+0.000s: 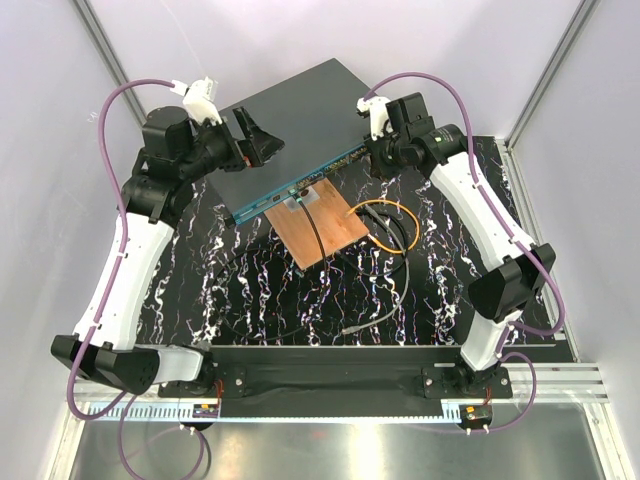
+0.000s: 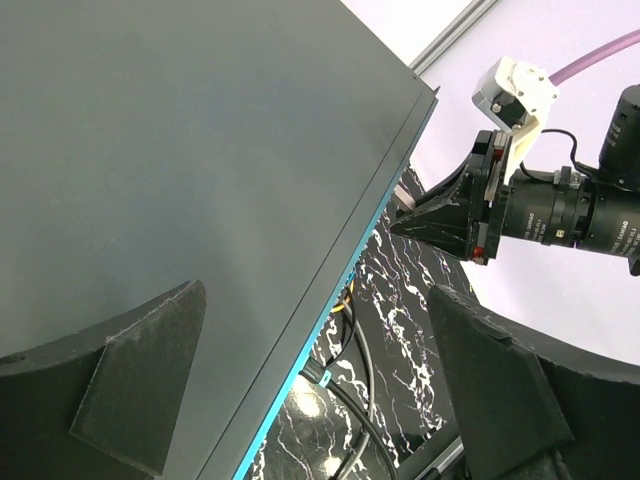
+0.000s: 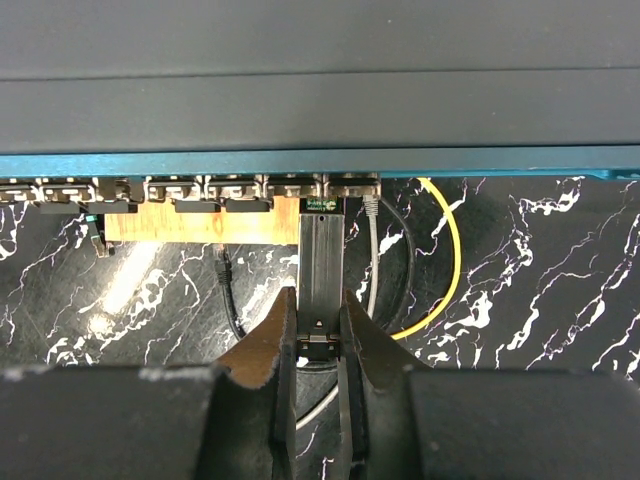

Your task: Insert the plug into the switch port

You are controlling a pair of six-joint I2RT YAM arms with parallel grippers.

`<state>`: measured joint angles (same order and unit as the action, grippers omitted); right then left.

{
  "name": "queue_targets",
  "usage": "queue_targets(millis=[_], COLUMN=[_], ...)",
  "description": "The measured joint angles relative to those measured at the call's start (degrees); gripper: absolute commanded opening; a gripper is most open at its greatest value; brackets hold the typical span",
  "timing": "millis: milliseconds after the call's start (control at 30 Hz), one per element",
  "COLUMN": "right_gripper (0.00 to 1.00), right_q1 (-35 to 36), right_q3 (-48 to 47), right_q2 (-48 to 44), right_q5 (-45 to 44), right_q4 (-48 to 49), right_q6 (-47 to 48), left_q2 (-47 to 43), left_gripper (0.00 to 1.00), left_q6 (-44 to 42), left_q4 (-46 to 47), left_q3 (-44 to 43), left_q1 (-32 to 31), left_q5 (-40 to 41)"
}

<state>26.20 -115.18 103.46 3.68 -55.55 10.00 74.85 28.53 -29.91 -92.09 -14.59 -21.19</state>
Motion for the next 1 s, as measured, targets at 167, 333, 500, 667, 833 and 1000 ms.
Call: queue_targets(millis=[167, 333, 500, 667, 833, 1000], right_gripper=[0.0, 0.0, 0.0, 0.0, 0.0, 0.0], right_q1=[0.07, 0.33, 0.74, 0.81, 0.81, 0.81], right_q3=[-0.76, -0.85, -0.87, -0.92, -1.64, -2.45], right_q2=[0.26, 0.26, 0.26, 0.26, 0.37, 0.55], right_q5=[0.39, 0.42, 0.44, 0.39, 0.26, 0.28], right_q4=[-0.33, -0.42, -0.48, -0.52, -0.87, -1.29], right_q6=[0.0, 0.0, 0.02, 0.02, 0.02, 0.02], left_q2=[0.0, 0.0, 0.0, 0.0, 0.0, 0.0], left_gripper=[0.99, 0.99, 0.99, 0.99, 0.99, 0.99], left_q6=[0.17, 0.46, 0.48, 0.66, 1.05, 1.33], left_q4=[0.07, 0.07, 0.09, 0.11, 0.13, 0.52], left_q3=[0.5, 0.87, 0.87, 0.87, 0.87, 1.16], left_q1=[0.09, 0.09, 0.09, 0.11, 0.2, 0.22], left_q5=[-0.02, -0.04, -0.09, -0.22, -0.31, -0.46])
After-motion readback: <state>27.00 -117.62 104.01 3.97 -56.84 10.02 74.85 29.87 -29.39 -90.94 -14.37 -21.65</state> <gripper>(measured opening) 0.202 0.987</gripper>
